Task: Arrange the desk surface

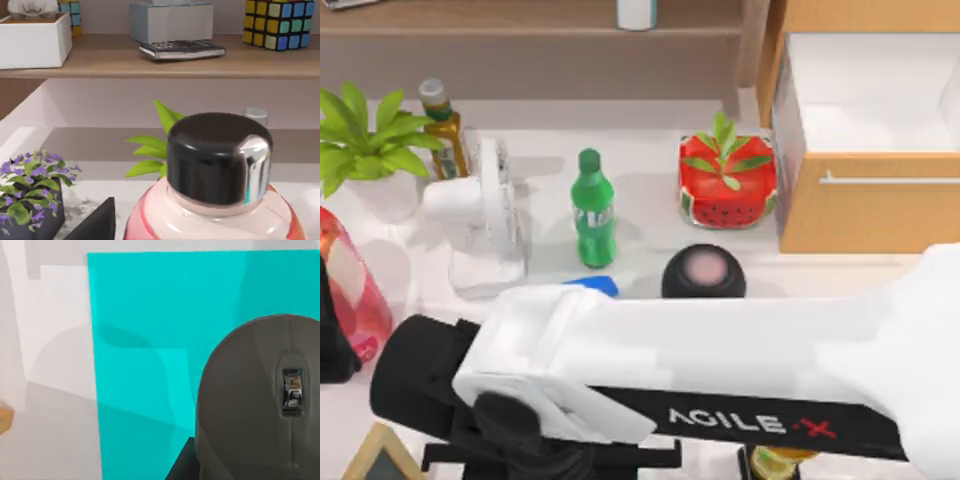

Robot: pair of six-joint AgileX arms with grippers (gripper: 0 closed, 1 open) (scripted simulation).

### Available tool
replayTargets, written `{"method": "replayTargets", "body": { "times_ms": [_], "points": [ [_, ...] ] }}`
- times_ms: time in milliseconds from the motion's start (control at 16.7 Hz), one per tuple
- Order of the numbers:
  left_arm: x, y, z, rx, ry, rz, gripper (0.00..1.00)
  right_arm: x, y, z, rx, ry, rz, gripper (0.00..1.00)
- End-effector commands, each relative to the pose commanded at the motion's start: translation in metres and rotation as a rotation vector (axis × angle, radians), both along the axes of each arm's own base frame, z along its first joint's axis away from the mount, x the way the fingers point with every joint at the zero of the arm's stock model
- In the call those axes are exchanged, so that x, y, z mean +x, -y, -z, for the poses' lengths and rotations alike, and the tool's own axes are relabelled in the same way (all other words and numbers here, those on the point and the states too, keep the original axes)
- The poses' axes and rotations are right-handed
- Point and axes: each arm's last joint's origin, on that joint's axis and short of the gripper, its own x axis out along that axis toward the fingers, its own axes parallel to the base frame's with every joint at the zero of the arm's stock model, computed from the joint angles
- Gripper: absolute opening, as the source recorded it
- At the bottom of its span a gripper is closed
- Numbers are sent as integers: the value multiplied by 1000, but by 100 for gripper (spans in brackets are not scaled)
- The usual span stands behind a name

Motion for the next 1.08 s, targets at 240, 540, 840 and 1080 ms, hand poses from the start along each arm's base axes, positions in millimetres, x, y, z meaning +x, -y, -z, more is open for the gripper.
{"method": "replayTargets", "body": {
  "times_ms": [240,540,840,1080],
  "points": [
    [0,0,0,0,0,0,100,0,-1,-4,15,7,-2,0],
    [0,0,0,0,0,0,100,-1,-3,-4,29,11,-6,0],
    [0,0,0,0,0,0,100,-2,-4,11,11,0,-10,0],
    [0,0,0,0,0,0,100,-3,-3,27,-28,-17,-10,0]
  ]
}}
